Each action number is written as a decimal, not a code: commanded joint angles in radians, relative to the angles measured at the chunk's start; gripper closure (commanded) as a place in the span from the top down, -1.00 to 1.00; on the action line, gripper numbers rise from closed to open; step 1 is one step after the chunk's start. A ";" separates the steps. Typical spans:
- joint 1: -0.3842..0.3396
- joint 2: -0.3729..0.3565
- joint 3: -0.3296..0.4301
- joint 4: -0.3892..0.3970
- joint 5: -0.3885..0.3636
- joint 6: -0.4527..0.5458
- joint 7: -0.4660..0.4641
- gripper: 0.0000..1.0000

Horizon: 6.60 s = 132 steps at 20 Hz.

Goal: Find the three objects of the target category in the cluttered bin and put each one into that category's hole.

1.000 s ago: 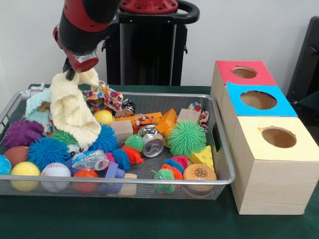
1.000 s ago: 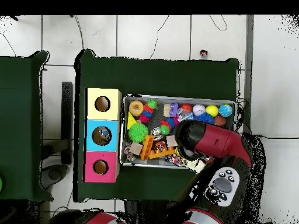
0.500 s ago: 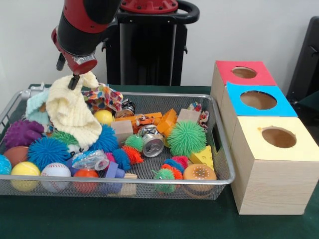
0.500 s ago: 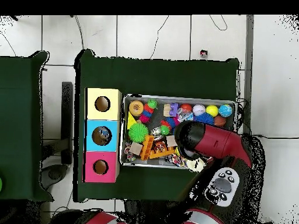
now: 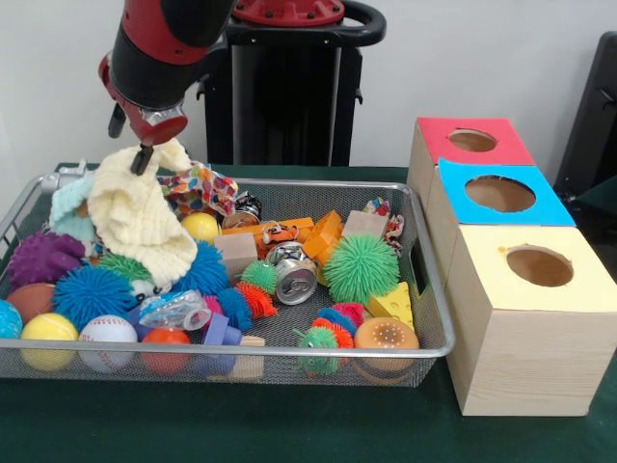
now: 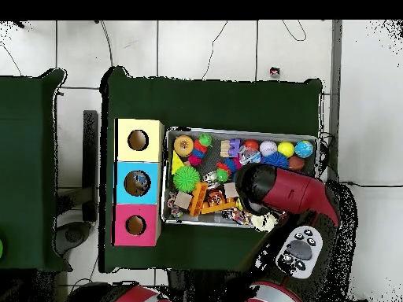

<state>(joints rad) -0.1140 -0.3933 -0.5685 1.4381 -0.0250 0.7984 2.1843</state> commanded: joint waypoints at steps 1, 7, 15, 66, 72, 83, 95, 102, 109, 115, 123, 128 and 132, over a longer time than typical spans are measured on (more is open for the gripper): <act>-0.029 0.004 0.142 0.034 0.013 -0.193 0.102 1.00; -0.036 -0.014 0.159 0.014 0.052 -0.154 0.097 1.00; -0.042 -0.026 0.175 0.001 0.078 -0.155 0.107 1.00; 0.092 0.163 0.123 -0.047 0.465 -0.503 0.302 1.00; 0.105 0.193 0.082 -0.049 0.432 -0.432 0.266 1.00; 0.118 0.234 0.082 -0.039 0.455 -0.462 0.290 1.00; 0.108 0.243 0.117 -0.049 0.501 -0.568 0.297 1.00; 0.101 0.278 0.111 -0.065 0.506 -0.475 0.274 1.00; 0.094 0.286 0.147 -0.048 0.525 -0.478 0.279 1.00; 0.082 0.288 0.156 -0.053 0.511 -0.359 0.250 1.00; 0.060 0.296 0.171 -0.084 0.492 -0.224 0.220 1.00; 0.031 0.275 0.186 -0.109 0.463 -0.109 0.163 1.00; 0.015 0.266 0.202 -0.106 0.458 -0.079 0.149 1.00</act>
<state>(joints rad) -0.0578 -0.1568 -0.5350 1.3456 0.4410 0.5320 2.2577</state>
